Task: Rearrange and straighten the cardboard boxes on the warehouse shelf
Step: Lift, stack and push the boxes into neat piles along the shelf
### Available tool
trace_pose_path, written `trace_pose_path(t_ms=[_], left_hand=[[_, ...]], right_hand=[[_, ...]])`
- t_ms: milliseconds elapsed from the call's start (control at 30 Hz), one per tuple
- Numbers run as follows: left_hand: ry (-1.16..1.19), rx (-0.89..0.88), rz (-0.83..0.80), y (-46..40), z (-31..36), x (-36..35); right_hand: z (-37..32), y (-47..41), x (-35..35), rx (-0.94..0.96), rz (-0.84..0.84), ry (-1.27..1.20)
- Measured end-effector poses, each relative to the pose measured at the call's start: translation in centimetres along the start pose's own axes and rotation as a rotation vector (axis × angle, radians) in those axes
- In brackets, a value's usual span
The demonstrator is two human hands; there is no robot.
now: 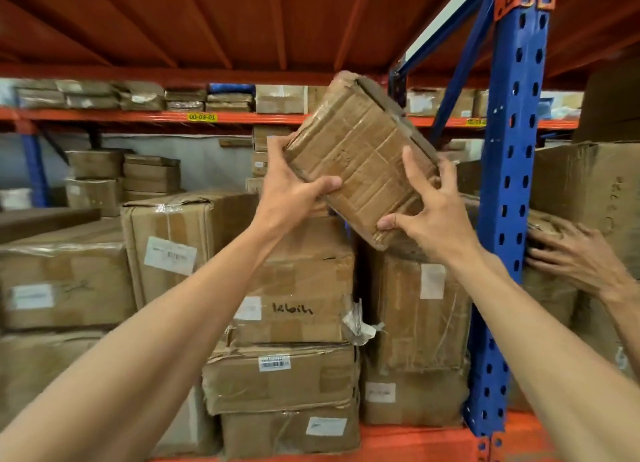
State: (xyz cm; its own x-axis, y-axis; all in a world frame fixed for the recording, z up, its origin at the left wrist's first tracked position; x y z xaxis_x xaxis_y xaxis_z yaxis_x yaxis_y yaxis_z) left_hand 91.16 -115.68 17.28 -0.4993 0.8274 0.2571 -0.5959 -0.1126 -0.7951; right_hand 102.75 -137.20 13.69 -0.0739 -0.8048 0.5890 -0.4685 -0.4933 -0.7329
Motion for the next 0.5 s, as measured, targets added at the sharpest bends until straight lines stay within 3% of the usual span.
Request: trace_pose_path(t_ms=[167,267,333,433,500], left_hand=[[0.030,0.322,0.297,9.8,-4.6,2.7],[0.116,0.462,0.320,12.3,-4.1,5.1],[-0.150,0.496,0.239,11.7,-2.3,8.0],[-0.819,0.361,0.216,9.0,1.1,11.3],[-1.074,0.297,0.052,6.8,1.3,11.1]], right_hand=[[-5.5,-3.6,-1.9,0.239,-0.365,0.248],[-7.7,-4.8,-2.8,0.317,-0.439,0.270],[-8.1,-4.7,-3.1,0.353,-0.428,0.262],[-7.8,-4.3,-3.5,0.392,-0.387,0.261],[-7.4,-4.3,-4.0,0.322,-0.406,0.307]])
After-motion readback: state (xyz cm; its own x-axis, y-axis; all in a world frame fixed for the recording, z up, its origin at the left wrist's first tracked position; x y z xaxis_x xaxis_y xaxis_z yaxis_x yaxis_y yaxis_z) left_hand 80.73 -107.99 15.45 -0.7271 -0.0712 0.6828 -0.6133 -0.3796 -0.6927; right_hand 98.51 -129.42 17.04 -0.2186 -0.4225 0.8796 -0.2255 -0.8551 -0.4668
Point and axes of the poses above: each hand's wrist, its own y-axis away from the middle knuckle, its own x-axis out of the back of the hand, z = x × y, the point moved 4 cm from there along -y, towards the middle knuckle, and after that the axes turned 13 degrees about -z, right-handed, at the moved point
